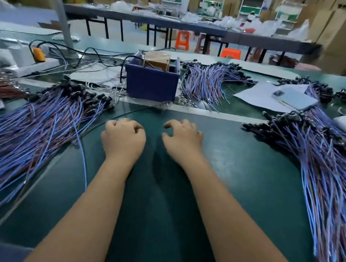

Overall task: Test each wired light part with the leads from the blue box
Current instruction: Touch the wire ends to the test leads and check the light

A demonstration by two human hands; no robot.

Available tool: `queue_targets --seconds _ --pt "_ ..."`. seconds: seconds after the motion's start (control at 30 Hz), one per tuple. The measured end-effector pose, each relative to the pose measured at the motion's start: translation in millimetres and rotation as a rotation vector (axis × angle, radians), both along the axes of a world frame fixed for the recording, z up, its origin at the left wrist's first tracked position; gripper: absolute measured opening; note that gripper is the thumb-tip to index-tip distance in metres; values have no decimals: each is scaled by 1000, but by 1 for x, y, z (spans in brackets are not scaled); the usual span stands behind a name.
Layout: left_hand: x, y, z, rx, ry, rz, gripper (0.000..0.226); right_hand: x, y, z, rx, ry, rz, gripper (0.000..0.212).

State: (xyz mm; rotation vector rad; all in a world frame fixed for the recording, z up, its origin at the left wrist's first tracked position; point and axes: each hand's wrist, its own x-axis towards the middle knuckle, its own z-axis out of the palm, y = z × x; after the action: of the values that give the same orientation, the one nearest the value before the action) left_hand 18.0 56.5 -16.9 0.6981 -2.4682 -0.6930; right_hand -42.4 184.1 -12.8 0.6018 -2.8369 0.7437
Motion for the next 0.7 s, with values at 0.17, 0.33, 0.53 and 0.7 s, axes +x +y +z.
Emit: queue_targets --seconds 0.17,0.33,0.53,0.7 --pt "15 -54 1 -63 -174 213 34 2 -35 -8 -40 -22 43 26" --pt "13 -76 6 -153 -235 276 42 -2 -27 -13 -130 -32 63 22" --pt "7 -85 7 -177 -216 308 34 -1 -24 -11 -202 -56 76 19" --pt "4 -88 3 -216 -203 332 30 -1 -23 -11 -195 -58 78 18"
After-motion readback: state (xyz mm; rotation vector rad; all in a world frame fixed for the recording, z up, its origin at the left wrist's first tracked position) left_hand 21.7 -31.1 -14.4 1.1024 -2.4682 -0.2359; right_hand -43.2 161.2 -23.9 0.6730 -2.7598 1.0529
